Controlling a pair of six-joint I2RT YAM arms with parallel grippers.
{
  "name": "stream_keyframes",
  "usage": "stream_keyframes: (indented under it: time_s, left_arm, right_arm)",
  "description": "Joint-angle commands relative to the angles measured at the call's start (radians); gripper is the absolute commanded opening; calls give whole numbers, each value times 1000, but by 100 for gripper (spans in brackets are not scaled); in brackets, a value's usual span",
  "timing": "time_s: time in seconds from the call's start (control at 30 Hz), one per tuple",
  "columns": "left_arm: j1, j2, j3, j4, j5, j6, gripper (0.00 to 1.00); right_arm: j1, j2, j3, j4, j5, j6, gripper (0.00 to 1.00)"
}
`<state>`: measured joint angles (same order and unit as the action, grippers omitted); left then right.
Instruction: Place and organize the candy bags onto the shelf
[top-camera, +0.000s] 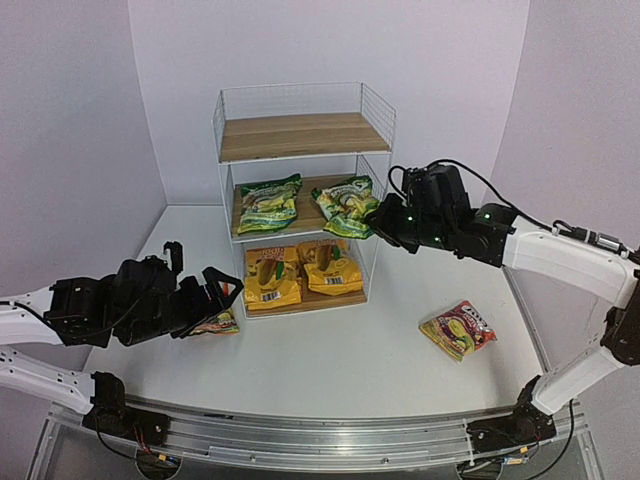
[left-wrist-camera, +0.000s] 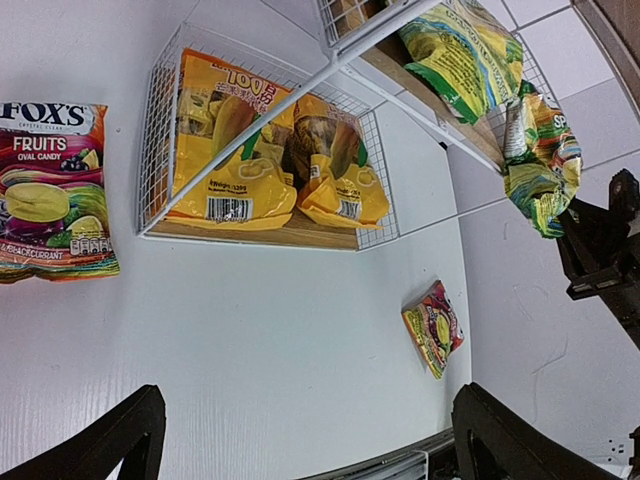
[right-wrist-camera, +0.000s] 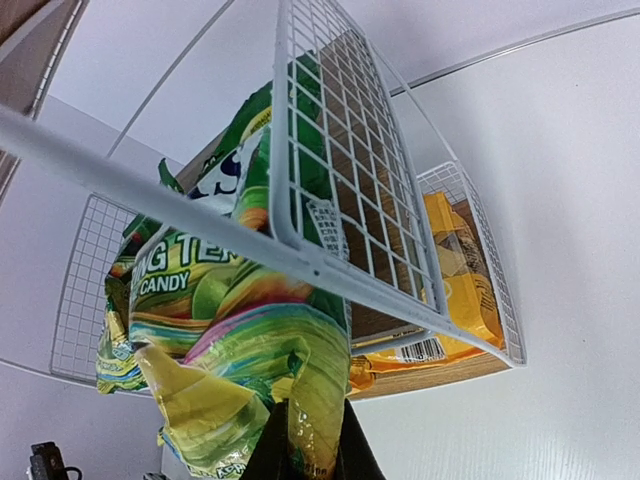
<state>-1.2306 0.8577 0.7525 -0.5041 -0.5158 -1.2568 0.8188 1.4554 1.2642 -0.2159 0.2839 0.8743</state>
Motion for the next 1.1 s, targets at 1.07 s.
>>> stream_keyframes:
  time_s: [1.07]
  left_arm:
    - [-3,-30,-24,31,4,-8,100]
  right_arm:
    - [-4,204,84,369,93,82,43]
